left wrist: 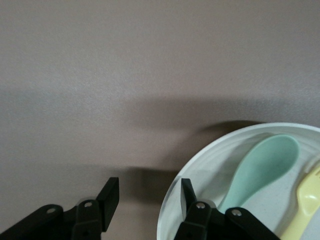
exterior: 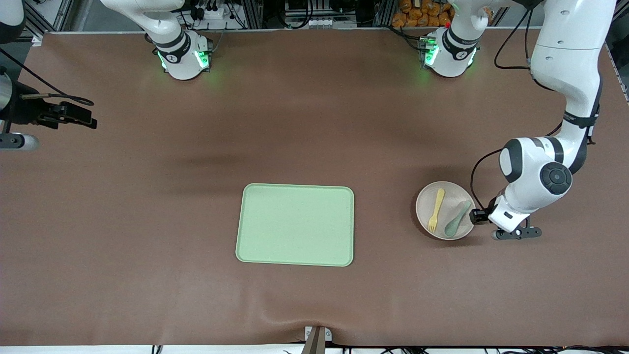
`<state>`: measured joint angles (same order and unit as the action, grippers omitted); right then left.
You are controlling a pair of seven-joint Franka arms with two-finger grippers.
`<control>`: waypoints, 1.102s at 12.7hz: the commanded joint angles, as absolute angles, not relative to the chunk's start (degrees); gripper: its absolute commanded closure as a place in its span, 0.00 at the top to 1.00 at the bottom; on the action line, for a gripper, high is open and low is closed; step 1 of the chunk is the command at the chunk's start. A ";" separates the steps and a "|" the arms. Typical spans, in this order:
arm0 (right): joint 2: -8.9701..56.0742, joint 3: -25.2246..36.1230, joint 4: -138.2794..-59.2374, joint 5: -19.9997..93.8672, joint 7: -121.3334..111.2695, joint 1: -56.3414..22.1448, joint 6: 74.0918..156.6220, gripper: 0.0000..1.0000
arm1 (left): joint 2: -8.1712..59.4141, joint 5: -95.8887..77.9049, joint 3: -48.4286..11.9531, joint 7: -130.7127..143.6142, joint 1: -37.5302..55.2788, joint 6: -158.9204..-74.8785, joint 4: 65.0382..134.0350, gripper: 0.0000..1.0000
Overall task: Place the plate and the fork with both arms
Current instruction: 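Reach the left gripper down to the rim of the white plate, then grip the plate rim with the left gripper and lift it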
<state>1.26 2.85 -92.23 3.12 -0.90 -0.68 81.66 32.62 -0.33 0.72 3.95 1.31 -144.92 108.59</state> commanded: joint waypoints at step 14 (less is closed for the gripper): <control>3.52 2.99 -92.11 3.69 -0.97 -1.05 81.65 1.00 | 34.89 -5.18 -2.54 5.09 1.50 -145.20 104.60 0.00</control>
